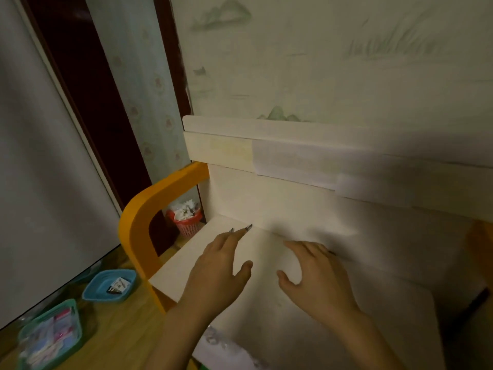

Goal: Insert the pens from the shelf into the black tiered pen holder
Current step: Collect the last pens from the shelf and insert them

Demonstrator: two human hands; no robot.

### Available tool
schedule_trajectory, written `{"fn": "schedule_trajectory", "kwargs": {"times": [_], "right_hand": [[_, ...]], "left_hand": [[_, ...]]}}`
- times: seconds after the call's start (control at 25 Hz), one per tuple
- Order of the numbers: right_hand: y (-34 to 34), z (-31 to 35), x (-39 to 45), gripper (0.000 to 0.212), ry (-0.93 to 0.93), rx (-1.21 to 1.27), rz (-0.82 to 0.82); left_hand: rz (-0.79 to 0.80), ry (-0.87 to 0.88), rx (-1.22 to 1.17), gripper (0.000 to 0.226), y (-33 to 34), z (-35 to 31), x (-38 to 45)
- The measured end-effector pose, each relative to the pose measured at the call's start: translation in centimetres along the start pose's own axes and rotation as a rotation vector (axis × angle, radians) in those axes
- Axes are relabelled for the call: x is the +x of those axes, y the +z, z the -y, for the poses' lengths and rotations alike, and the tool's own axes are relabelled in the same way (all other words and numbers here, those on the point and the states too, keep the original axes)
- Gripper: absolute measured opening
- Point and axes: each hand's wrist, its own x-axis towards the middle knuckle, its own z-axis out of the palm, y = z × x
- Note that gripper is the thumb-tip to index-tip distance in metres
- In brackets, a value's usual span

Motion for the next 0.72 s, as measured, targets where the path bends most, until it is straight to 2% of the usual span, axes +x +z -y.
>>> {"fn": "schedule_trajectory", "kwargs": {"times": [0.28,0.48,0.6,0.72], "right_hand": [[4.2,-1.6,4.3,0.061,0.107,-0.105,0.085],[5.8,-2.3,4.9,0.059,0.202,-0.16,0.073],[6.4,-2.4,4.7,0.061,0.251,-0.213,0.115],[6.8,-2.6,4.6,0.061,0.321,-0.227,0.132]], "left_hand": [[0.057,-0.197,-0.098,0.063,5.3,7.0,7.3],[0.237,-0.409,-0.024,0.074,11.3,11.8,11.7],[0.273,-0.394,-0.024,0.074,13.8,12.6,13.5],[0.22,-0.313,-0.062,0.066,15.7,12.4,14.8]]}}
